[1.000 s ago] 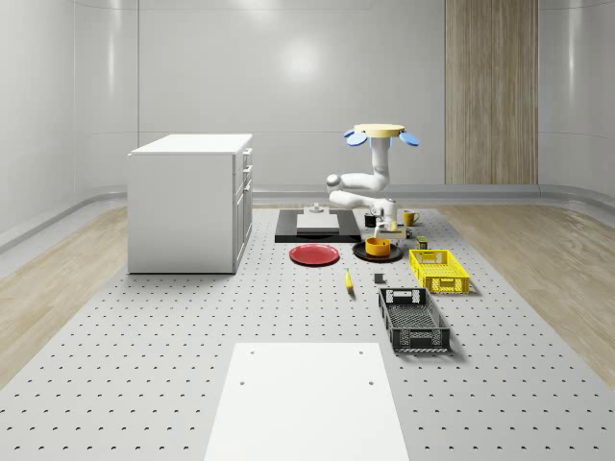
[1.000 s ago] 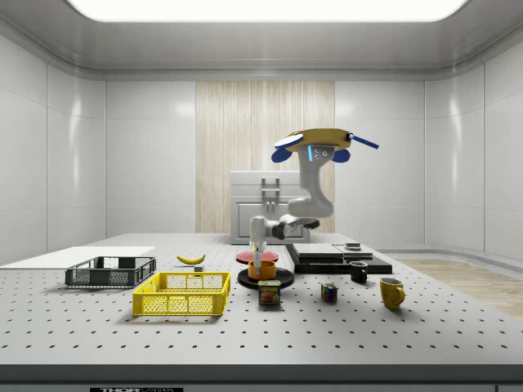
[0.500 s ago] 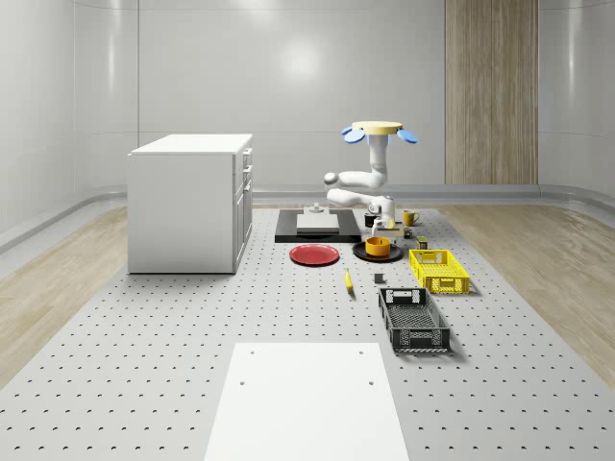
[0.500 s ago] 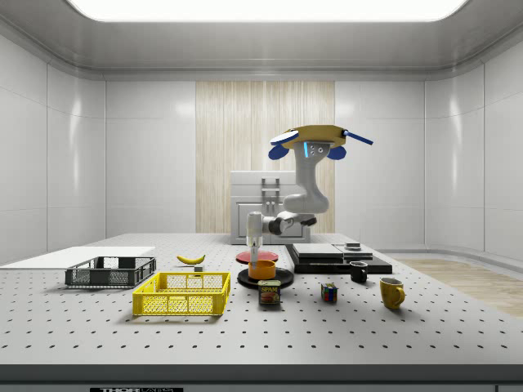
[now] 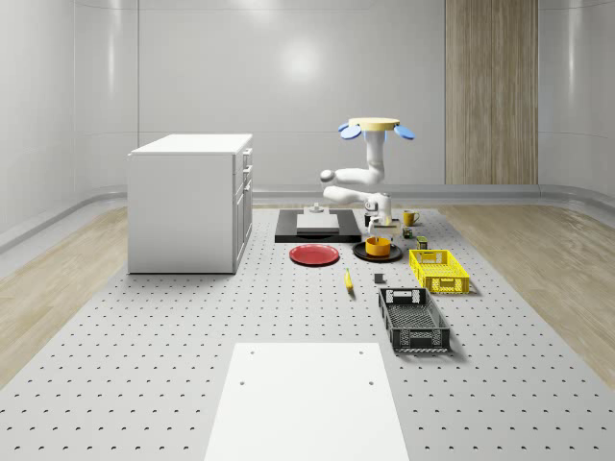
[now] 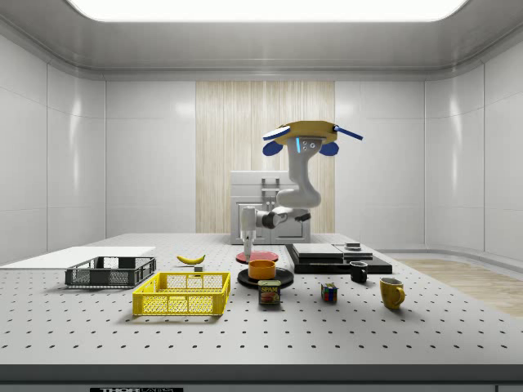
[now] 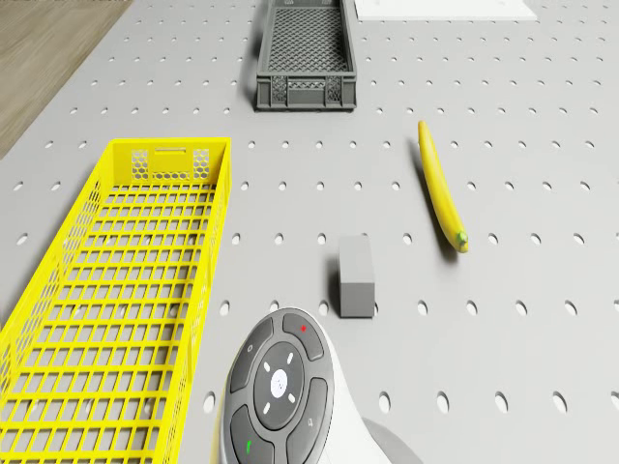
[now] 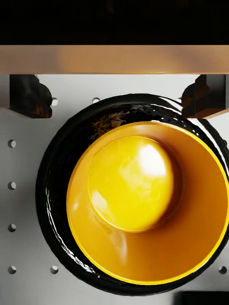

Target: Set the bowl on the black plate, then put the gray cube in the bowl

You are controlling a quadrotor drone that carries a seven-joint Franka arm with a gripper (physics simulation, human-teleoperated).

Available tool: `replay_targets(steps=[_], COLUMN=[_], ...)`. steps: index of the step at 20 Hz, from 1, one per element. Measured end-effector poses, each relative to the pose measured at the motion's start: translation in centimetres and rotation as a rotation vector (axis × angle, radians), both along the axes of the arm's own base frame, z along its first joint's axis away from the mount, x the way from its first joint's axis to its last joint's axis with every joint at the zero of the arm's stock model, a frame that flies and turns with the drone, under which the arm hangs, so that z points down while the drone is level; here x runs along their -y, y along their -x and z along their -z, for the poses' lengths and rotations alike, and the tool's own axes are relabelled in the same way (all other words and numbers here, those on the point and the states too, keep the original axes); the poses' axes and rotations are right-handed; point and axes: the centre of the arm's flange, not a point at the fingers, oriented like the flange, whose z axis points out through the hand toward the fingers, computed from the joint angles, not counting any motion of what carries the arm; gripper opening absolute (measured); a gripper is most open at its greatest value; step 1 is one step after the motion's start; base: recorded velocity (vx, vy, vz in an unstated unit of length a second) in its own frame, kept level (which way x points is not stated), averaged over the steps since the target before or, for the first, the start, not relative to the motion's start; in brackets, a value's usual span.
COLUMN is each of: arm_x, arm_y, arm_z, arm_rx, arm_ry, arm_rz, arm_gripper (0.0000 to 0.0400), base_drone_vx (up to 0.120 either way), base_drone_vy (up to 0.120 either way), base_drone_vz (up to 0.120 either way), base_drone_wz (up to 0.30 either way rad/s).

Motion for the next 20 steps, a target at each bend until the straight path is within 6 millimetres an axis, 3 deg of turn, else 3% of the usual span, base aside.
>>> replay_targets(steps=[5,12,20], arm_x=[0.0,0.0,0.0], arm_y=[0.0,0.0,0.0], arm_z=[0.0,0.0,0.0], arm_rx=[0.0,0.0,0.0], arm_ry=[0.0,0.0,0.0], arm_rz=[0.0,0.0,0.0], arm_gripper=[0.04,0.04,0.04], base_drone_vx=[0.048,0.12,0.12], base_drone_vy=[-0.04,-0.12,0.005], base_drone_vz=[0.112,0.0,-0.02], base_drone_wz=[0.0,0.0,0.0])
